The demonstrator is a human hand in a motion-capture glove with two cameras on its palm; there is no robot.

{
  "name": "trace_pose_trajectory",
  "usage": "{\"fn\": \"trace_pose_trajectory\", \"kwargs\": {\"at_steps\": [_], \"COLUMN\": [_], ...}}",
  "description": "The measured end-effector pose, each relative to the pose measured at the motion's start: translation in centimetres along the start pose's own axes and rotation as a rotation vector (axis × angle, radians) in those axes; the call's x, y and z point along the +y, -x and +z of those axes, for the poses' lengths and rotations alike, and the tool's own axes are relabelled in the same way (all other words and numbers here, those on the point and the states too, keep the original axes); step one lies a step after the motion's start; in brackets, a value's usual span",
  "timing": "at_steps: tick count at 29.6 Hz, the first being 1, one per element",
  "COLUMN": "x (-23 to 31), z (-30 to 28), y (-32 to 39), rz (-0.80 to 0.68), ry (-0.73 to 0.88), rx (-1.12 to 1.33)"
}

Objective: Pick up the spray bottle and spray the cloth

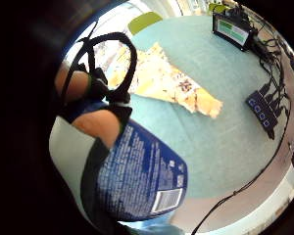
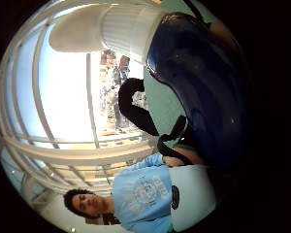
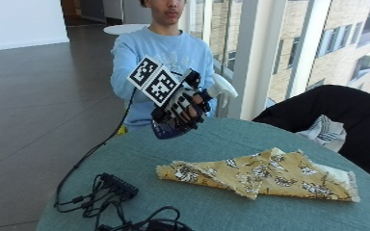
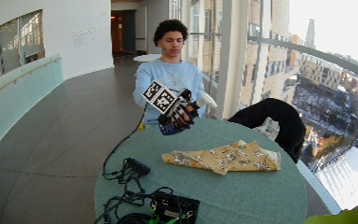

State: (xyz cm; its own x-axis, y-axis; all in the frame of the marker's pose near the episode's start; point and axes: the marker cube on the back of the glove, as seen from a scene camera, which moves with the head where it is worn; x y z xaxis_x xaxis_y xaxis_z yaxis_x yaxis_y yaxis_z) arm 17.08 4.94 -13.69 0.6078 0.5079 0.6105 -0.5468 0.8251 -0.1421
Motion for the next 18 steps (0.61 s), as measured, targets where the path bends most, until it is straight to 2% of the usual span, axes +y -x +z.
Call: {"fn": "trace_pose_trajectory", "kwargs": {"at_steps": [18], "x": [-0.14], "z": [1.06], "y": [-0.91], "rz": [0.070], "ry": [0.050], "rx": [0.051]}}
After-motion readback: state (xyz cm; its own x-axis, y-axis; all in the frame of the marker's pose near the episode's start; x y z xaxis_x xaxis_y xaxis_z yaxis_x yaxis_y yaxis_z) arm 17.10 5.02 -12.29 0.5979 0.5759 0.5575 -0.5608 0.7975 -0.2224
